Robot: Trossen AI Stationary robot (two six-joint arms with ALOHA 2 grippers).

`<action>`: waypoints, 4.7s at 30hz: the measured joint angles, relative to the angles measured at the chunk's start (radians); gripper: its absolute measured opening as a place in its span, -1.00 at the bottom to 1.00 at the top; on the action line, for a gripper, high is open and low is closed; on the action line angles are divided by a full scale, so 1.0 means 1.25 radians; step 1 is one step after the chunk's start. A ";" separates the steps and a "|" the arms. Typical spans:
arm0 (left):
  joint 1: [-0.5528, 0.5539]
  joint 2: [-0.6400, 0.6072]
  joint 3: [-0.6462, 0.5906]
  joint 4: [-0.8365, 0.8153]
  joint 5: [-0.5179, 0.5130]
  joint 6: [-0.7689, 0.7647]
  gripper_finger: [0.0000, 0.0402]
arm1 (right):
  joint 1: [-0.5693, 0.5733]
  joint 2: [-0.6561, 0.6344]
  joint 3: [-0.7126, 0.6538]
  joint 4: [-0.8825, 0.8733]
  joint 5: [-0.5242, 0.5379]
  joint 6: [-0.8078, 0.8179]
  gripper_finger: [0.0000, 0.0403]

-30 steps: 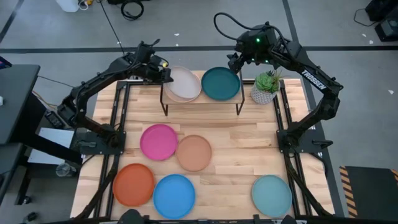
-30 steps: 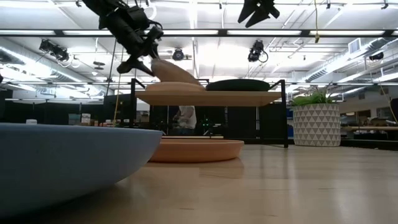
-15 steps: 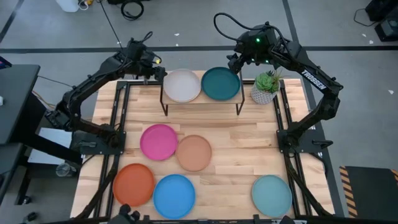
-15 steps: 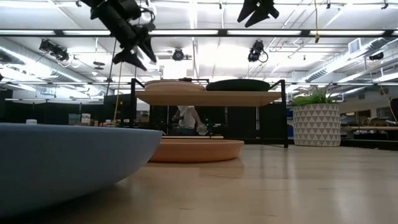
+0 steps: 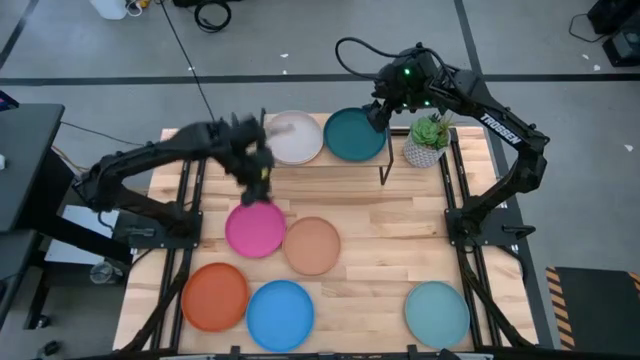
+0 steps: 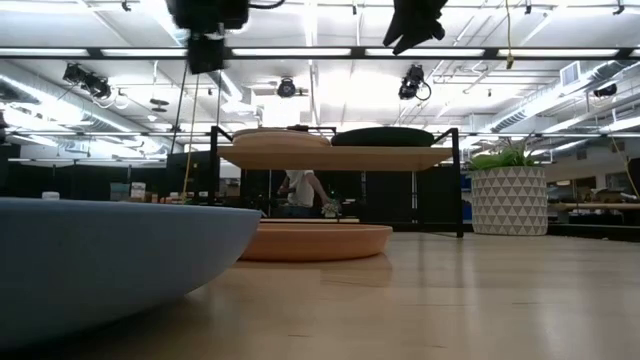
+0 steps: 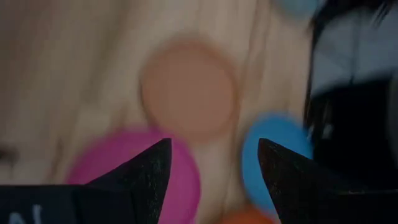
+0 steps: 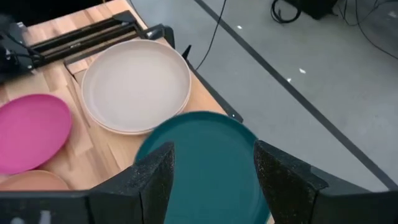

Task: Place and stack plates onto a shelf
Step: Stack the pink plate on top of the dark blue plate on the shelf

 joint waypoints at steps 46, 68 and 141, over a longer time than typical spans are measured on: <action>0.155 -0.291 -0.721 0.348 -0.231 -0.374 0.02 | 0.009 0.000 0.000 0.045 -0.007 0.009 0.11; 0.151 -0.284 -0.769 0.353 -0.217 -0.409 -0.69 | 0.009 0.001 0.000 0.069 -0.006 0.010 0.11; 0.241 0.656 0.679 0.195 -0.170 -0.185 -0.91 | 0.023 -0.107 0.000 0.085 0.200 0.049 0.11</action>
